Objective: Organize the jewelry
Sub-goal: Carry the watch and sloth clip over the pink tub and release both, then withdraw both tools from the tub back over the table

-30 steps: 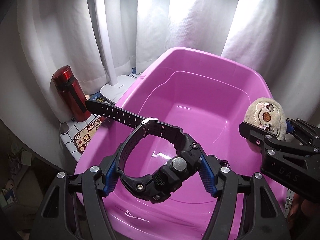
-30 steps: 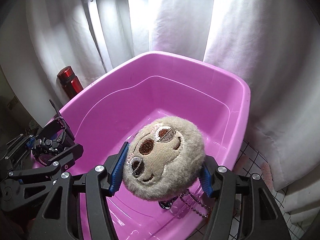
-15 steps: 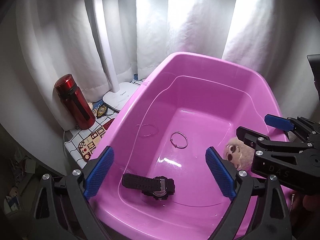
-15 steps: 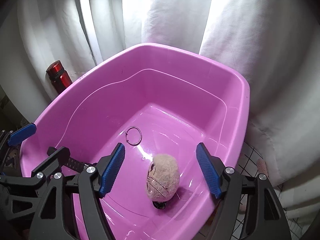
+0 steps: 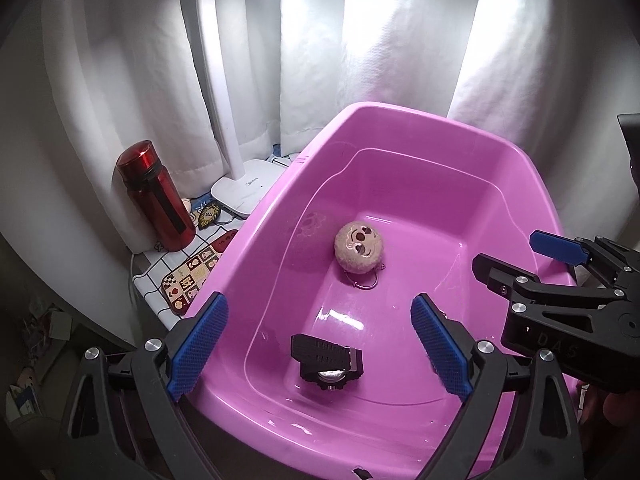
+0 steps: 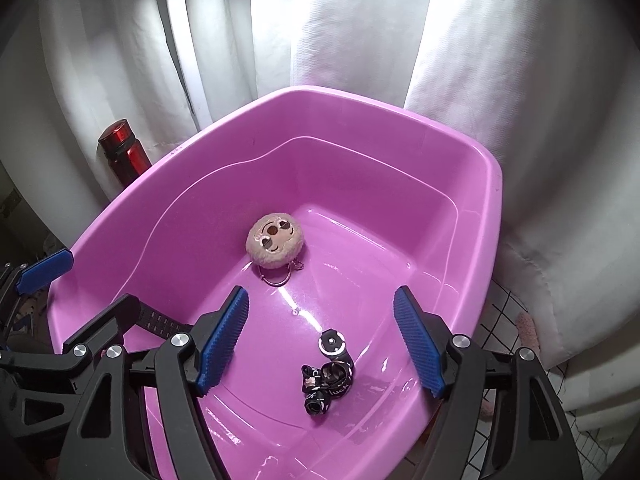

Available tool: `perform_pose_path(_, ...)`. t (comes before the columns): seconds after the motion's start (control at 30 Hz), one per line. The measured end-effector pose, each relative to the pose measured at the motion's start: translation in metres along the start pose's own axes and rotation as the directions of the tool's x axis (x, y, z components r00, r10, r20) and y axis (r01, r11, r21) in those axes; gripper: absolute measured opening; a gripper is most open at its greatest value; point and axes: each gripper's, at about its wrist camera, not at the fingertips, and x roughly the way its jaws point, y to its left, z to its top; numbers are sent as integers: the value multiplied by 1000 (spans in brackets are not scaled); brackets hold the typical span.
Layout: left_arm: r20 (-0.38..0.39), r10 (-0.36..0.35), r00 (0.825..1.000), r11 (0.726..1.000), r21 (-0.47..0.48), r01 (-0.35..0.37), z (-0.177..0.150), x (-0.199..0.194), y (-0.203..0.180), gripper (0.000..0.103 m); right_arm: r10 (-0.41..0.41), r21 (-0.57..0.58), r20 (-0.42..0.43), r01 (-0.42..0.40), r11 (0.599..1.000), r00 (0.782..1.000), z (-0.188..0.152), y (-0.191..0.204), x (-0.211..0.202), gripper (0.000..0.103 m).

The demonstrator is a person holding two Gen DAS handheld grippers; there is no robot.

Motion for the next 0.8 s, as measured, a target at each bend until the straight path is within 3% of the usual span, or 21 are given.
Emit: perform_pose_path(0.8,9,-1,1000,1000,-1,1,-15,-30,-6,91,7,36,71,-9,999,997,-18,-8,-44,74)
